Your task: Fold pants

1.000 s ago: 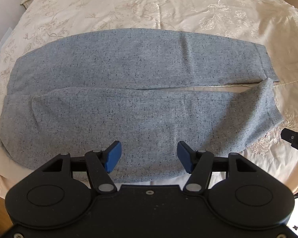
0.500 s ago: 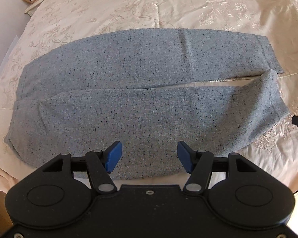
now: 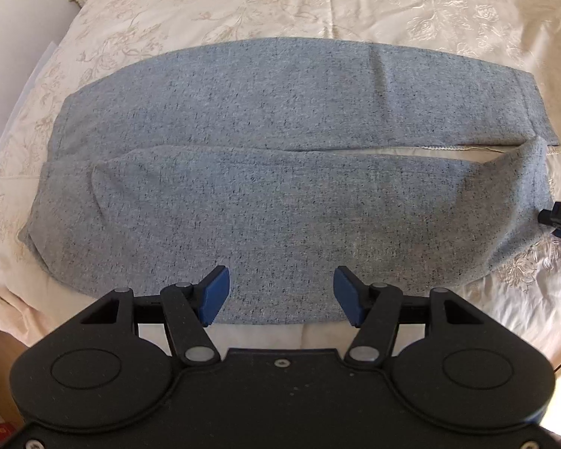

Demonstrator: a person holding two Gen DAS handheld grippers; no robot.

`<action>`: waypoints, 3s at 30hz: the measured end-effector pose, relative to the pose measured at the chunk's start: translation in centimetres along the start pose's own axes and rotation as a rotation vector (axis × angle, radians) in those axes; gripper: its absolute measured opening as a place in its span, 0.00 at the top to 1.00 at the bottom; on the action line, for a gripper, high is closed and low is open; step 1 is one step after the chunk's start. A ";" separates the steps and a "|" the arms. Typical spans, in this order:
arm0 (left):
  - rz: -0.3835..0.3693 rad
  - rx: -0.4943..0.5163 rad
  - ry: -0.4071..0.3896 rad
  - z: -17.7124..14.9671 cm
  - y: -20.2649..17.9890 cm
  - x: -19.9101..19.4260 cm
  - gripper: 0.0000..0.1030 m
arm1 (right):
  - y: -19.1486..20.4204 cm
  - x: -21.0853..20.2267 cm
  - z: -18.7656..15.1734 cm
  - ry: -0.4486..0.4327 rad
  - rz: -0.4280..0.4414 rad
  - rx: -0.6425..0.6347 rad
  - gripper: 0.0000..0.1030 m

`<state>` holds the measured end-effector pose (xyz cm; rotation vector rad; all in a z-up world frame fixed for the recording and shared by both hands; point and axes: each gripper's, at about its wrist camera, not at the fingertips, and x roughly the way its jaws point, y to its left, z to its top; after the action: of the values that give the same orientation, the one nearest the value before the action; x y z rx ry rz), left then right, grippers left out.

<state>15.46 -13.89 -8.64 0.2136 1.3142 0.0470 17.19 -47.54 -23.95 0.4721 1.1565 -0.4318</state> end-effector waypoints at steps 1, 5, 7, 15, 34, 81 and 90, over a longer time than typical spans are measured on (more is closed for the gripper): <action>0.000 -0.007 0.007 0.0 0.1 0.1 0.38 | 0.0 0.3 0.3 0.004 0.015 0.015 0.63; -0.001 -0.016 0.012 0.1 0.2 0.5 0.38 | 0.0 0.5 1.3 0.016 0.118 0.052 0.69; -0.002 -0.018 0.008 0.2 0.4 0.5 0.38 | -0.1 -0.5 1.6 -0.001 0.171 0.066 0.88; -0.040 -0.006 -0.003 0.4 0.1 1.5 0.38 | -1.3 -9.3 0.8 -0.085 0.115 0.004 0.89; -0.001 0.030 0.004 -2.9 0.7 2.9 0.38 | -3.6 -8.2 -4.2 -0.047 -0.082 -0.098 0.92; 0.089 -0.121 -0.181 10.3 22.0 9.1 0.45 | 22.2 -5.7 -4.8 -0.204 0.092 -0.315 0.79; 0.060 -0.028 -0.216 16.8 15.1 13.9 0.45 | 29.2 2.2 1.1 -0.172 0.177 -0.461 0.79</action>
<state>36.55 0.90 -15.18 0.2278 1.0917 0.0906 34.89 -24.33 -21.81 0.1289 0.9977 -0.0437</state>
